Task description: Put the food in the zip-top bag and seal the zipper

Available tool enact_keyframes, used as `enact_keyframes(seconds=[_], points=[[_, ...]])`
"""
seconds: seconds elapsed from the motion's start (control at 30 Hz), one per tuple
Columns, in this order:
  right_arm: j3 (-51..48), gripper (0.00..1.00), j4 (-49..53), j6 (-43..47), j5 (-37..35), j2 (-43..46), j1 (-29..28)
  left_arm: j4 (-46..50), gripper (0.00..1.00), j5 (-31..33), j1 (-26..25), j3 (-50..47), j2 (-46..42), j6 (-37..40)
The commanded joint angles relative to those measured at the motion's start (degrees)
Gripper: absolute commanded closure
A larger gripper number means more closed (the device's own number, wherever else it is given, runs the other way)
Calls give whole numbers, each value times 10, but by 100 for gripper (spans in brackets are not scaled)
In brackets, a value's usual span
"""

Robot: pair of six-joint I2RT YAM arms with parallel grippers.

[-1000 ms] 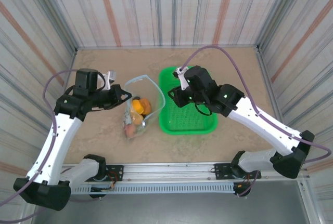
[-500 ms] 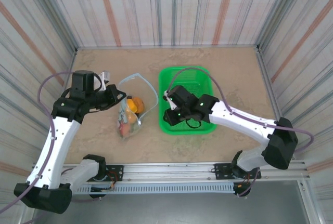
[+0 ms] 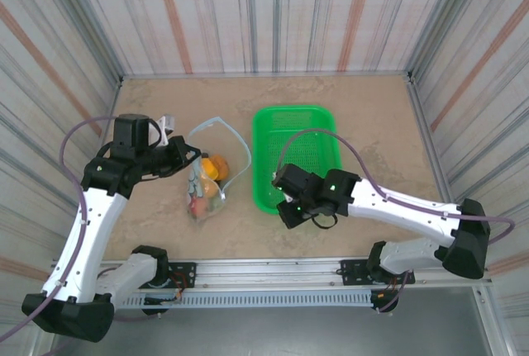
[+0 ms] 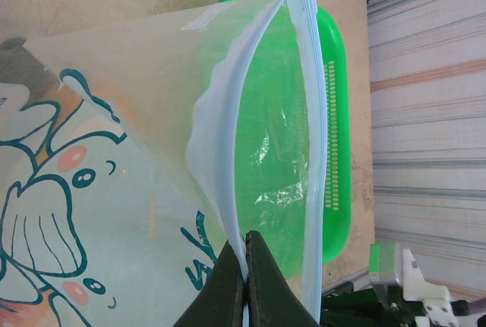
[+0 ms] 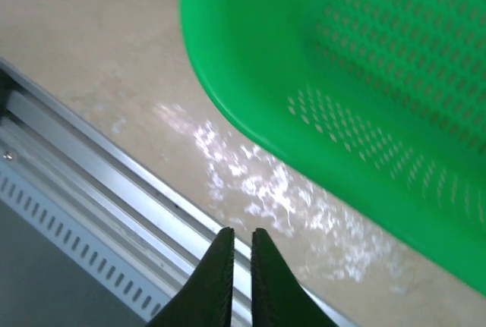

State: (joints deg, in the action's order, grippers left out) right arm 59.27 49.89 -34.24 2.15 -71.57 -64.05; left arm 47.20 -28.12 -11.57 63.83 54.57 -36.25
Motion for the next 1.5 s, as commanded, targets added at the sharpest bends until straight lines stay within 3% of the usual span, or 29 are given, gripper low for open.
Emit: enact_keyframes(seconds=[0.0, 0.27, 0.37, 0.47, 0.6, 0.77, 0.93, 1.13, 1.27, 1.4, 1.47], points=[[-31, 88, 50, -48, -16, 24, -2, -13, 100, -17, 5, -9, -5, -4], [-60, 84, 20, -24, -112, -6, 74, -20, 100, -32, 5, -16, -8, -2], [-51, 84, -24, 6, -139, -32, 131, -24, 100, -35, 5, -22, -9, 1], [-30, 84, -95, 38, -132, -66, 198, -43, 100, -60, 4, -32, -5, -7], [46, 83, -160, 58, -68, -158, 287, -53, 100, -73, 3, -37, -1, -1], [167, 73, -150, 77, -61, -256, 323, -104, 100, -141, -1, -64, 3, -30], [185, 56, -152, 79, -21, -199, 300, -107, 100, -154, -20, -72, 6, -23], [123, 35, -211, 67, 156, -75, 278, -112, 100, -169, -53, -72, 28, -4], [136, 31, -161, 184, 157, -50, 218, -104, 100, -168, -55, -58, 37, 10], [129, 35, -137, 353, 101, -42, 147, -71, 100, -158, -56, -28, 52, 42], [109, 41, -140, 465, 74, -31, 102, -67, 100, -158, -56, -21, 57, 51]])
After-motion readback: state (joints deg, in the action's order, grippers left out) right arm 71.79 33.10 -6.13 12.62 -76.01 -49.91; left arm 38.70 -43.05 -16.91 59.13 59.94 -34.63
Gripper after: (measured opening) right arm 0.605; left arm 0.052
